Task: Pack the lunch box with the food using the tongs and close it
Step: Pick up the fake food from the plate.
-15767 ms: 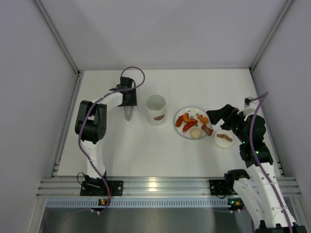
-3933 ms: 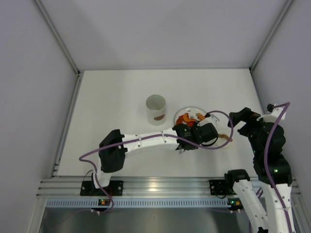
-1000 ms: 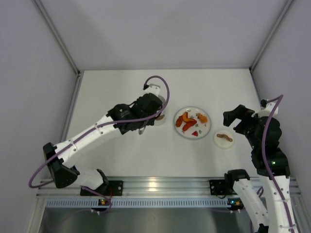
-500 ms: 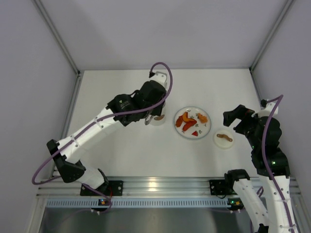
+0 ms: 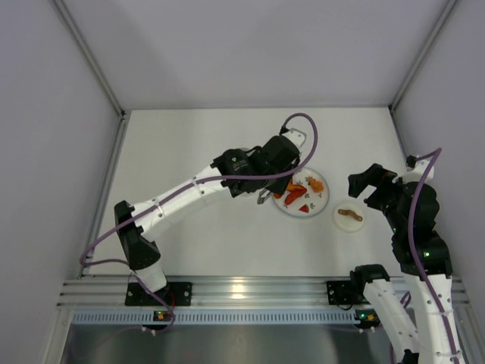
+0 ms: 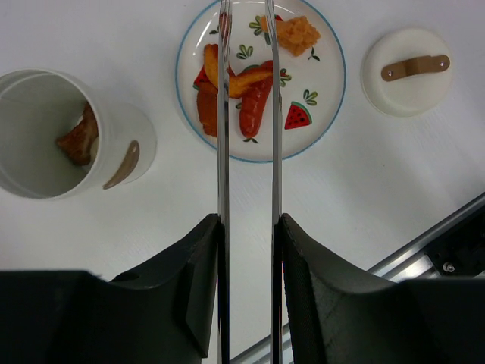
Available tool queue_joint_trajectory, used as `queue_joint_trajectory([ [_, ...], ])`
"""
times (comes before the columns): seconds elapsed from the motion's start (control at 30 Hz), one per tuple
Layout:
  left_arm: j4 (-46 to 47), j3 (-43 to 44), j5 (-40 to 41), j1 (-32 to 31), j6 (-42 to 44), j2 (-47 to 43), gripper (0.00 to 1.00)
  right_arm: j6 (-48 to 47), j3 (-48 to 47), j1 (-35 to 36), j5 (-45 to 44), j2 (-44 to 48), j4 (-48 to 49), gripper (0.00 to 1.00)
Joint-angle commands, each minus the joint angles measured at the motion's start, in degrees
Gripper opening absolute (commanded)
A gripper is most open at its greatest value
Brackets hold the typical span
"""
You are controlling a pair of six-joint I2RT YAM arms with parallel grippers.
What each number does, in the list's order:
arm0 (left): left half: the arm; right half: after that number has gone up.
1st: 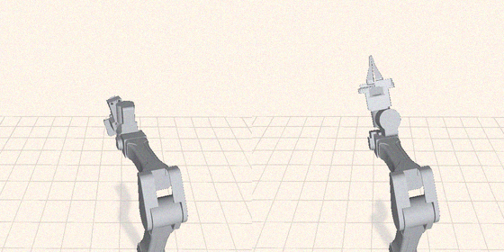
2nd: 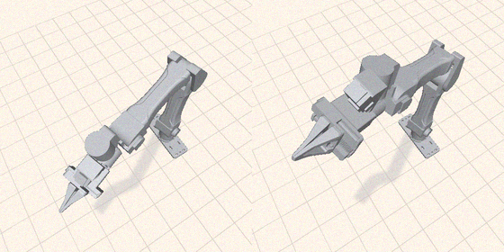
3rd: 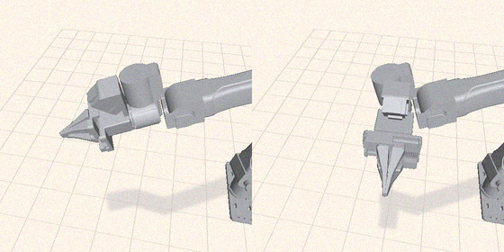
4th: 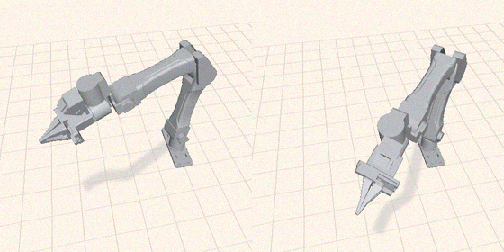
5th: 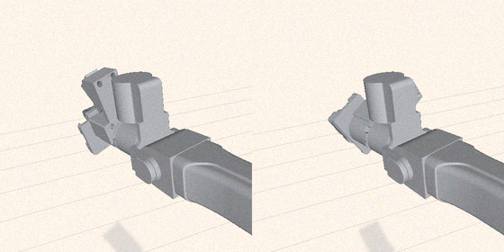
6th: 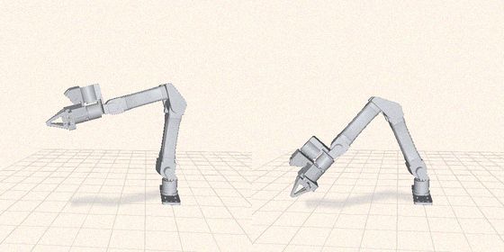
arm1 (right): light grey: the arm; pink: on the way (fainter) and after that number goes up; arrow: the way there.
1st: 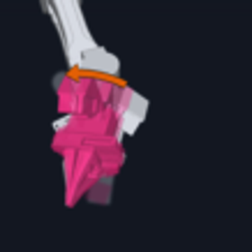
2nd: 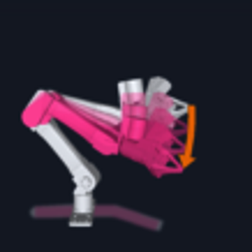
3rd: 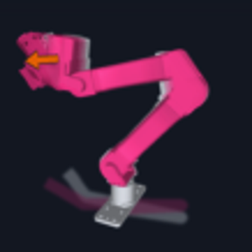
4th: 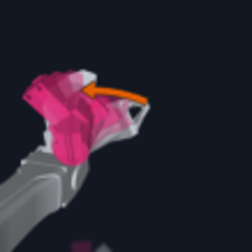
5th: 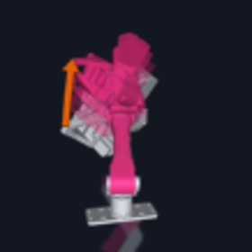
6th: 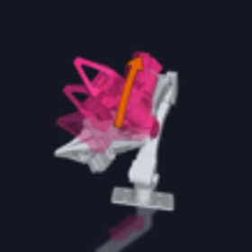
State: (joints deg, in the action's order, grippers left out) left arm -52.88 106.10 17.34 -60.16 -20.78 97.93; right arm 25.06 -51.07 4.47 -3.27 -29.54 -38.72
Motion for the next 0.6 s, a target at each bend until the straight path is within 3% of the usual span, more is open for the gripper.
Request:
queue_joint_trajectory([
  [0.0, 3.05, 3.4, -1.79, -1.36, 0.65, 2.25, 0.41, -0.8, -2.11, -0.78, -1.04, 0.27, 0.93, 0.99],
  [0.57, 7.62, 7.71, -4.25, -2.33, 0.47, 14.03, 0.47, -2.38, -2.28, -0.78, -1.74, 0.89, -0.65, 0.99],
])
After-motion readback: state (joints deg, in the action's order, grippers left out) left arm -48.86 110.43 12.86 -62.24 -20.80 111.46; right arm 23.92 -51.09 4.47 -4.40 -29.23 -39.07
